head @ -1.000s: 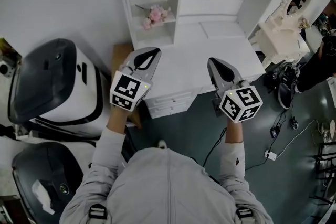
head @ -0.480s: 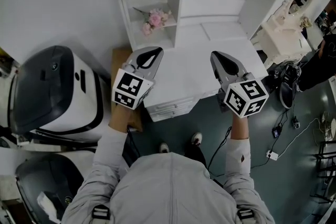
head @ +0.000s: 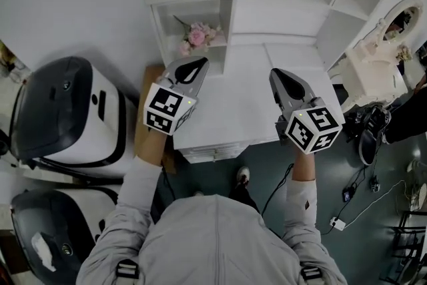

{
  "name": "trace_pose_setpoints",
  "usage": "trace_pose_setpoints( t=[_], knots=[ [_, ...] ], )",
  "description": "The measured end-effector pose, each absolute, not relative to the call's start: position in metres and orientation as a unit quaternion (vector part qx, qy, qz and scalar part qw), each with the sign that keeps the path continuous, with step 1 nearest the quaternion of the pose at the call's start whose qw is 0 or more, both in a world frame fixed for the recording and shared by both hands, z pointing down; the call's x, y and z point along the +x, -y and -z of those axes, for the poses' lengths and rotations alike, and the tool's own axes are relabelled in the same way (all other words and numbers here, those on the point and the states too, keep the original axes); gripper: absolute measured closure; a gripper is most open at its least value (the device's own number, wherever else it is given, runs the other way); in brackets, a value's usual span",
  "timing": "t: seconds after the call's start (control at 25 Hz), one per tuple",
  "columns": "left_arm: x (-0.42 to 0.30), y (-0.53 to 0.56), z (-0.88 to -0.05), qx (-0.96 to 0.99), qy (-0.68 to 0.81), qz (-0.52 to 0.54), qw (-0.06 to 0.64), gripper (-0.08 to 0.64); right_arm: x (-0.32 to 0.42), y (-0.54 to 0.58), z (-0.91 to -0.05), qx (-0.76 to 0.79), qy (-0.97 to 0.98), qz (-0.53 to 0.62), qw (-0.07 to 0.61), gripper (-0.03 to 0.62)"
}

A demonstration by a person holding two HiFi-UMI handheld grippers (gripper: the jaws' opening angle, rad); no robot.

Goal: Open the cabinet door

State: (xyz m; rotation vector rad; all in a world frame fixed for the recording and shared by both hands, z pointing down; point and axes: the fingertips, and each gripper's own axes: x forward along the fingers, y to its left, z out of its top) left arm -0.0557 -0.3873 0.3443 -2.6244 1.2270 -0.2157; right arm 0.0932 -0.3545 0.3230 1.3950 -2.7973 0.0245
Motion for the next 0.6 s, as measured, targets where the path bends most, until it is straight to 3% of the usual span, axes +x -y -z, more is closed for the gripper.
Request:
trace_pose_setpoints(
  t=[0.6],
  knots=[
    [-0.014, 0.503, -0.174, -0.839, -0.479, 0.007, 0.257, 0.514, 0.132, 0.502, -0.187, 0.383, 0.917, 0.109, -0.012, 0.591]
  ],
)
